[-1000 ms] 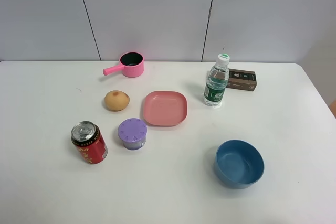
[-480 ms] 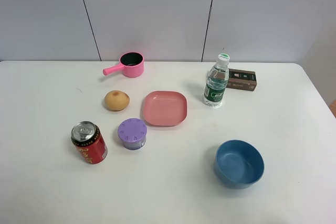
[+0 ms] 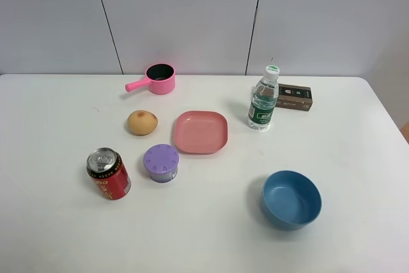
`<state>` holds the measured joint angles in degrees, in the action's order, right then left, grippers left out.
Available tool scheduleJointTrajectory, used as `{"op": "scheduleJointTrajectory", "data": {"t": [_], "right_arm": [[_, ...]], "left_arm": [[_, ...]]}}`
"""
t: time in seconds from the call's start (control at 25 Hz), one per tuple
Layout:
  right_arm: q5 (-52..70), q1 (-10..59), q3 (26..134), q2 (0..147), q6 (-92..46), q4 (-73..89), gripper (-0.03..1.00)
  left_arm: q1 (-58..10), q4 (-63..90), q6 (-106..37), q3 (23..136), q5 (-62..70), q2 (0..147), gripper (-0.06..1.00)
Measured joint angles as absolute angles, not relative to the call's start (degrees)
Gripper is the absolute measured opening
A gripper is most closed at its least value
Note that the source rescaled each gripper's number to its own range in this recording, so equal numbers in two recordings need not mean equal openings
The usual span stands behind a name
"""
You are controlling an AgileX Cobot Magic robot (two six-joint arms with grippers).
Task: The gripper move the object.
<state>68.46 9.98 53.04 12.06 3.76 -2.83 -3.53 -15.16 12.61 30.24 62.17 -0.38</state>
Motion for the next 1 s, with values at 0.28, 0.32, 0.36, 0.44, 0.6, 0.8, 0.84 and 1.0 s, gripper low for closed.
{"op": "scheduleJointTrajectory", "data": {"t": [0.28,0.32,0.36,0.44,0.6,0.8,0.84,1.0], "right_arm": [[68.3,0.81,45.11,4.55,2.14,-1.73,0.98],[68.23,-0.09,42.45,3.16,2.14,-1.73,0.98],[67.99,-0.81,40.24,1.94,2.14,-1.6,0.98],[67.74,-1.34,35.93,0.0,2.2,-0.95,0.98],[65.49,-1.41,31.37,-0.16,3.88,0.0,0.98],[61.76,-1.41,28.61,-0.16,4.7,0.49,0.98],[61.71,-1.41,28.54,-0.16,4.7,0.58,0.98],[61.44,-1.41,28.54,-0.16,4.74,0.63,0.98]], "left_arm": [[-3.53,-15.16,12.61,30.24,62.17,-0.38,1.0],[-3.53,-15.16,12.61,30.24,62.17,-0.38,1.0],[-3.53,-15.16,12.61,30.24,62.17,-0.38,1.0],[-3.53,-15.16,12.61,30.24,62.17,-0.38,1.0],[-3.53,-15.16,12.61,30.24,62.17,-0.38,1.0],[-3.53,-15.16,12.61,30.24,62.17,-0.38,1.0],[-3.53,-15.16,12.61,30.24,62.17,-0.38,1.0],[-3.53,-15.16,12.61,30.24,62.17,-0.38,1.0]]}}
